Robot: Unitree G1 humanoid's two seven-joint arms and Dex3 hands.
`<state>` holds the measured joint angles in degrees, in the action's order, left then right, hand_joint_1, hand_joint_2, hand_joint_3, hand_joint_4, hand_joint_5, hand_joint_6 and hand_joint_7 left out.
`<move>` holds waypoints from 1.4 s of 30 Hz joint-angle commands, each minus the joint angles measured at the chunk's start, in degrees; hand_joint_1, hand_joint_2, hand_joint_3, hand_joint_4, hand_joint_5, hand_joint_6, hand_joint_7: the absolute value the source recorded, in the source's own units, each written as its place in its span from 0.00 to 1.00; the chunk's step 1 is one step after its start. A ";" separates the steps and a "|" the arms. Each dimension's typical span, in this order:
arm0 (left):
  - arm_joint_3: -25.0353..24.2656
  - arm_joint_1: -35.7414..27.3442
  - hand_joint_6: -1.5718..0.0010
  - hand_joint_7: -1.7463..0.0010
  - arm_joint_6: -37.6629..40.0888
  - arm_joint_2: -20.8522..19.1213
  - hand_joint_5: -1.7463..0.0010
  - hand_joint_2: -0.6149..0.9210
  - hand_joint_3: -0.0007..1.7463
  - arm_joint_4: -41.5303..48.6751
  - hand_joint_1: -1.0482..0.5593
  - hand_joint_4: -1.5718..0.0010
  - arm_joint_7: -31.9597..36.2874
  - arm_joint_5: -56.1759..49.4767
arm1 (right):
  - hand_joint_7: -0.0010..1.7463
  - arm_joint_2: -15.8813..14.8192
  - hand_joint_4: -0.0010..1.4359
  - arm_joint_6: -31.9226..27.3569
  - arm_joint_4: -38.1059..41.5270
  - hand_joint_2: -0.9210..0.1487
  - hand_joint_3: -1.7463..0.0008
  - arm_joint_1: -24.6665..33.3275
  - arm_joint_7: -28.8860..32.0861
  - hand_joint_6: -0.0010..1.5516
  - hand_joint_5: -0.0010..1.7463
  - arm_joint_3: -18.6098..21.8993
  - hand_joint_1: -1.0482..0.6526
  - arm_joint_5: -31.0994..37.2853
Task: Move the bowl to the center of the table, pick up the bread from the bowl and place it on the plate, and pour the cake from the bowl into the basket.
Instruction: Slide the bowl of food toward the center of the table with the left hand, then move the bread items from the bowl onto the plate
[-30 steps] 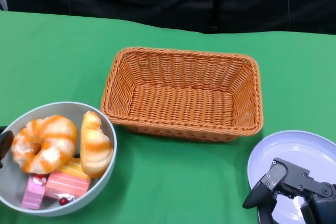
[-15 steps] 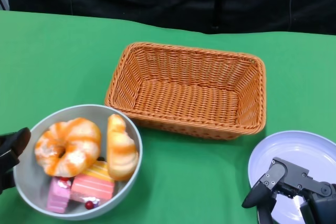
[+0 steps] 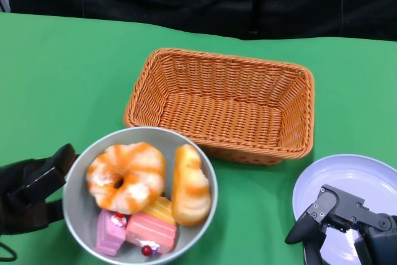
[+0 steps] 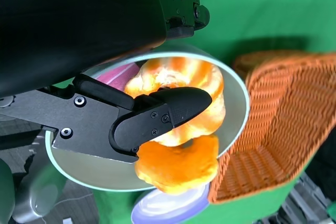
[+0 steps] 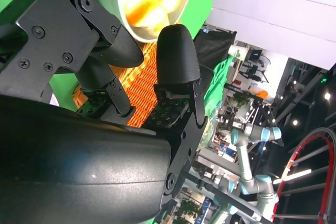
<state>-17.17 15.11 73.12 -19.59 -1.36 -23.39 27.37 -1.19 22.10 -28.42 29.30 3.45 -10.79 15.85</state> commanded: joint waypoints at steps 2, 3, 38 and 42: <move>0.58 -0.86 1.00 1.00 0.91 1.03 1.00 1.00 0.46 -3.49 0.28 1.00 1.06 0.96 | 0.66 -2.16 0.55 0.40 -2.09 0.58 0.20 -1.29 -1.88 0.47 0.89 -0.15 0.59 0.71; 0.97 -0.75 1.00 1.00 1.06 1.53 1.00 1.00 0.46 -4.27 0.27 1.00 1.17 1.07 | 0.58 -2.82 0.42 -0.76 -3.37 0.55 0.26 -1.73 -2.99 0.32 0.80 -0.37 0.54 1.05; 5.25 0.82 1.00 1.00 4.35 10.81 0.99 1.00 0.39 -9.35 0.26 0.98 6.89 3.10 | 0.21 -17.25 0.03 -15.42 0.96 0.03 1.00 -22.08 -17.11 0.15 0.50 -7.48 0.21 30.35; 6.33 0.65 1.00 1.00 2.58 9.99 0.97 1.00 0.40 -9.80 0.26 0.93 6.49 3.08 | 0.15 -18.95 0.12 -13.08 5.05 0.03 1.00 -23.03 -15.03 0.23 0.46 -7.18 0.22 31.32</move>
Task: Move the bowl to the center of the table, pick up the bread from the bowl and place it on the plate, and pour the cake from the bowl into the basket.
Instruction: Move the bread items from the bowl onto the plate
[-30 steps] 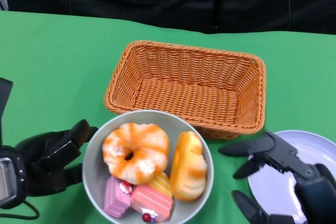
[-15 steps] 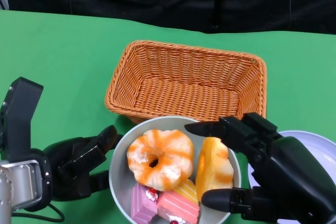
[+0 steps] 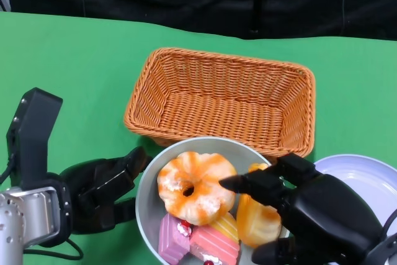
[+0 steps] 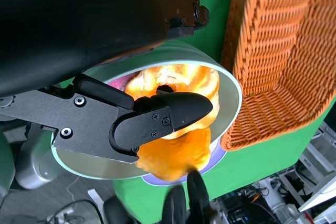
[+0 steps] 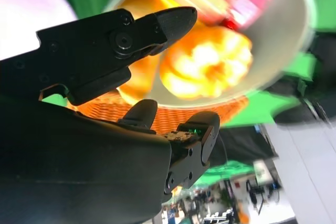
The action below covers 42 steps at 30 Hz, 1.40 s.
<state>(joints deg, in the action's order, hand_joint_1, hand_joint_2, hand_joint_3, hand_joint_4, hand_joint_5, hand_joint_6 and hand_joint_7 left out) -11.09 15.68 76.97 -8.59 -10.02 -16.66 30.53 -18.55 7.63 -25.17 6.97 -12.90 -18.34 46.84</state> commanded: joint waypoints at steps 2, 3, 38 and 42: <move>1.33 -0.29 1.00 1.00 -2.79 -2.11 0.96 1.00 0.39 -1.32 0.26 0.93 -1.13 -0.23 | 0.13 -2.06 0.14 2.54 3.59 0.04 1.00 -1.02 2.85 0.25 0.44 0.43 0.23 0.51; 2.23 -0.58 0.98 0.99 -3.96 -2.97 0.95 1.00 0.38 -1.41 0.26 0.91 -1.82 -0.44 | 0.12 -2.24 0.19 3.17 4.63 0.04 1.00 -1.18 3.80 0.28 0.43 0.43 0.25 0.61; 19.89 -8.85 0.74 0.97 -34.97 -17.16 0.68 1.00 0.28 -10.31 0.36 0.76 -11.47 -15.67 | 1.00 6.56 0.75 24.69 20.39 0.74 0.02 -4.00 32.34 0.54 1.00 1.57 0.54 -7.68; 19.58 -8.99 0.76 0.98 -34.33 -16.44 0.68 1.00 0.29 -10.38 0.35 0.80 -10.59 -15.71 | 0.99 6.96 0.75 25.19 19.04 0.82 0.00 -4.38 32.31 0.54 1.00 2.25 0.54 -8.37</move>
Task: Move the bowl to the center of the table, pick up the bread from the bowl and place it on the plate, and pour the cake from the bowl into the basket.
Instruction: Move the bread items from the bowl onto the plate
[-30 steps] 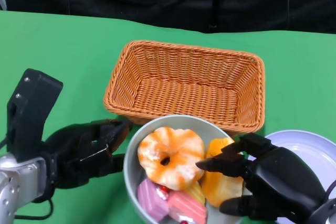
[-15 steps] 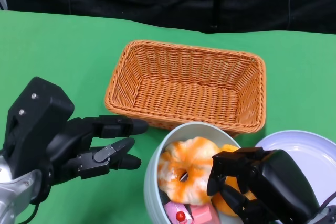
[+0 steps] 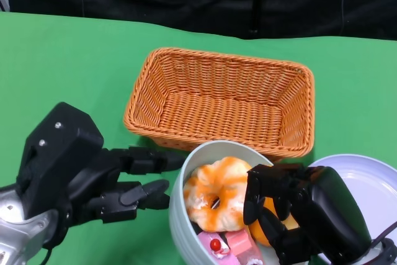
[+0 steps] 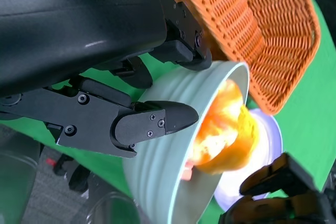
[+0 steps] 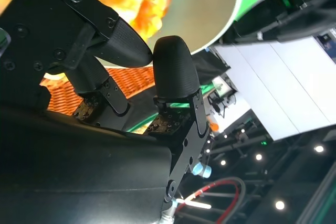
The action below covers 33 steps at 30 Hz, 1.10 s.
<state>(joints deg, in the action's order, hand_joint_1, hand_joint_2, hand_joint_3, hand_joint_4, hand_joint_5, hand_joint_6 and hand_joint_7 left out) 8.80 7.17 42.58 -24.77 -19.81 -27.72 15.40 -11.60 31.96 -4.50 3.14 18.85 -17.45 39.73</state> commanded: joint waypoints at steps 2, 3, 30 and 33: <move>-0.38 -0.46 0.76 0.98 0.26 -0.14 0.68 1.00 0.29 -0.41 0.35 0.80 0.80 -0.75 | 0.99 0.29 0.75 0.74 -3.24 0.82 0.00 -0.45 -0.08 0.54 1.00 1.75 0.54 -2.17; -0.39 -0.43 0.77 0.99 0.30 -0.10 0.69 1.00 0.29 -0.25 0.34 0.82 0.94 -0.88 | 0.99 0.47 0.75 0.56 -4.33 0.82 0.00 -0.34 -0.58 0.55 1.00 1.98 0.53 -2.78; 1.01 0.20 0.82 1.00 2.18 0.34 0.71 1.00 0.28 -0.03 0.38 0.95 4.57 -8.27 | 0.30 0.12 0.26 -11.35 -23.82 0.24 0.73 4.77 -21.74 0.29 0.55 1.46 0.43 -7.68; 0.65 0.29 0.87 1.00 2.19 0.90 0.72 1.00 0.28 0.78 0.36 0.96 4.90 -8.23 | 0.23 -0.74 0.10 -14.30 -23.27 0.09 0.94 3.63 -25.31 0.19 0.50 0.78 0.34 -6.08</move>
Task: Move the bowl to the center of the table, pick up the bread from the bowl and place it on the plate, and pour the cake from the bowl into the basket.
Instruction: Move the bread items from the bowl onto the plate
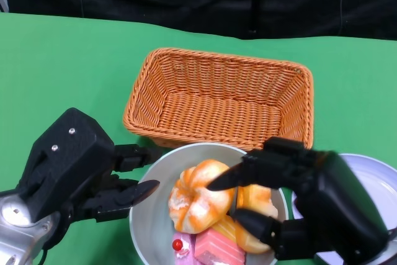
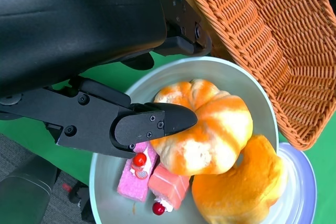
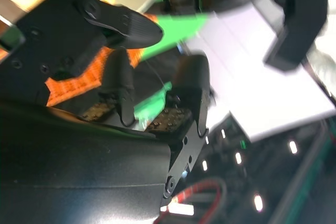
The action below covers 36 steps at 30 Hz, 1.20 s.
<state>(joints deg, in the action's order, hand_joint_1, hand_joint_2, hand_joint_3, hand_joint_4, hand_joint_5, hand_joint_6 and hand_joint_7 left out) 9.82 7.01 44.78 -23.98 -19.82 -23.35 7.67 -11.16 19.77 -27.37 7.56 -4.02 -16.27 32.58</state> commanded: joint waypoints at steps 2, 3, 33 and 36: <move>-0.72 0.39 0.89 1.00 0.61 0.66 0.72 1.00 0.27 0.73 0.33 0.98 1.42 -0.80 | 0.20 -1.47 0.03 -3.83 0.17 0.06 0.97 -1.88 -3.91 0.14 0.48 -0.67 0.29 3.35; -0.88 0.36 0.90 1.00 0.79 0.84 0.72 1.00 0.27 0.65 0.33 0.98 1.77 -1.02 | 0.19 -1.58 0.01 -4.62 0.45 0.06 0.98 -2.44 -4.55 0.13 0.47 -0.84 0.28 4.34; -0.85 0.24 0.89 0.99 1.29 1.94 0.76 1.00 0.37 -0.58 0.33 0.97 4.14 -5.33 | 0.11 -0.99 0.01 -11.25 30.19 0.01 0.99 -17.76 2.82 0.18 0.43 -14.37 0.21 24.30; -0.63 0.21 0.89 0.99 1.68 2.17 0.76 1.00 0.37 -0.91 0.32 0.97 4.23 -5.56 | 0.10 -0.75 0.10 -11.17 32.90 0.02 1.00 -18.20 4.98 0.24 0.43 -15.13 0.30 24.12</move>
<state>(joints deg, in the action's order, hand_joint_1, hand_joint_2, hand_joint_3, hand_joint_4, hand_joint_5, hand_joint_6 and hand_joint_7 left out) 9.28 7.09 45.96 -21.58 -20.07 -19.68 2.50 -11.23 9.35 2.92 -10.95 0.67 -31.00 56.43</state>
